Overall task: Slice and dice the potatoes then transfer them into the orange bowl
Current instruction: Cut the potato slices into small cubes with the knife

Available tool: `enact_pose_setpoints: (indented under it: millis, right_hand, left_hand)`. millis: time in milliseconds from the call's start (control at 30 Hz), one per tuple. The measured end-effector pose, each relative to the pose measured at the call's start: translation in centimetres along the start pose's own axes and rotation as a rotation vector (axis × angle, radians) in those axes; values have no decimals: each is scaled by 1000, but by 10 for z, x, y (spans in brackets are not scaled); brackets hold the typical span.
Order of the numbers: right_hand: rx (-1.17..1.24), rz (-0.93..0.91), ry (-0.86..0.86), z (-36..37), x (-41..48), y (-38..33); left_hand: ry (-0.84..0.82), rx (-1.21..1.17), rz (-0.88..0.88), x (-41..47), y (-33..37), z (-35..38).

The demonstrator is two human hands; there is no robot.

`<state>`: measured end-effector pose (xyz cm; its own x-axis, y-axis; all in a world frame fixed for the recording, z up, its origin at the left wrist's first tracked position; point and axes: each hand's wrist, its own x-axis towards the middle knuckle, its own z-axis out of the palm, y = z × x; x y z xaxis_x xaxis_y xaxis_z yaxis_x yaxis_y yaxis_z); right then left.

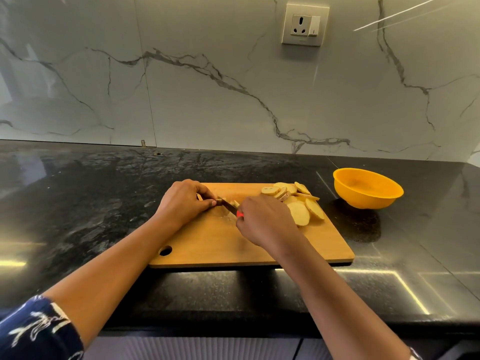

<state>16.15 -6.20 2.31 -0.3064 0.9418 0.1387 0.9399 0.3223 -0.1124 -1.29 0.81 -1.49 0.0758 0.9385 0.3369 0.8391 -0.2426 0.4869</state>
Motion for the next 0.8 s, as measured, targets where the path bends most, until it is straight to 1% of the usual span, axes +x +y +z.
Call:
enact_pose_setpoints:
  millis: [233,400,567,700,800]
  right_hand:
    - [-62,2,-15,-7,-21,10]
    - [-5,18,134,-6,-20,6]
    - [13,18,57,4,-7,-6]
    - [-39,-20,41,5,-1,-15]
    - [-44,-20,22,5,-7,-8]
  left_hand:
    - [9,8,-15,0,-1,1]
    - [10,5,-13,-1,0,-1]
    - [29,15,-10,-2,-2,1]
    - [30,31,-4,-1,-1,1]
    - [40,60,-9,-2,-2,0]
